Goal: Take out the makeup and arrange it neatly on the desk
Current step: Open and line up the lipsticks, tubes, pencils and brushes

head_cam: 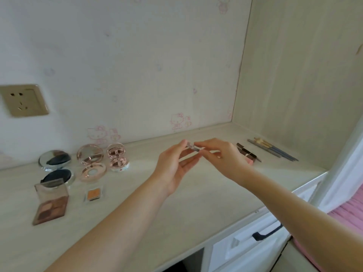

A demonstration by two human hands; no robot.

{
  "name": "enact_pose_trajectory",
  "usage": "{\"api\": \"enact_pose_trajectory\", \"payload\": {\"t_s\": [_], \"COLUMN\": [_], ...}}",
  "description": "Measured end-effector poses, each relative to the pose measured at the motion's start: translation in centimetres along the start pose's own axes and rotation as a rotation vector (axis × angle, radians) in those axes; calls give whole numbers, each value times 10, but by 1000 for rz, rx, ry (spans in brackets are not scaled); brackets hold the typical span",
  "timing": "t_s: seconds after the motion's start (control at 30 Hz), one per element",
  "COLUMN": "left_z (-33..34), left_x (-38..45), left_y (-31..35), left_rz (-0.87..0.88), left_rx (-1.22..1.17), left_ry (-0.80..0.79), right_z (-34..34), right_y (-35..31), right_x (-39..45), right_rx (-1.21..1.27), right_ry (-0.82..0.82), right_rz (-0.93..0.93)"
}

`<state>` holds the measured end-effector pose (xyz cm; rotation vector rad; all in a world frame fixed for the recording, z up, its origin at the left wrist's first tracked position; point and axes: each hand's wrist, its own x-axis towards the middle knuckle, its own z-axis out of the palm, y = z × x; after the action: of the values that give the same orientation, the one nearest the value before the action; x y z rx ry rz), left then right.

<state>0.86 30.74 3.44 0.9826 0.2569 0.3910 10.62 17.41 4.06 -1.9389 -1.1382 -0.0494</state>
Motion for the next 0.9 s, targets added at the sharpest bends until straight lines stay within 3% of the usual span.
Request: {"api": "enact_pose_trajectory", "payload": {"t_s": [0.27, 0.53, 0.7, 0.9], "left_z": [-78, -126, -138, -146], "left_x": [-45, -85, -94, -97], "left_y": [34, 45, 32, 35], "left_rz": [32, 61, 47, -1], "left_rx": [-10, 72, -25, 18], "left_ry": [82, 168, 220, 171], "right_z": [79, 146, 167, 166], "right_y": [-58, -78, -76, -74], "right_x": [-9, -21, -29, -31], "right_rx": [152, 109, 218, 288], "right_ry": [-49, -52, -7, -15], "right_rz": [-96, -256, -234, -233]}}
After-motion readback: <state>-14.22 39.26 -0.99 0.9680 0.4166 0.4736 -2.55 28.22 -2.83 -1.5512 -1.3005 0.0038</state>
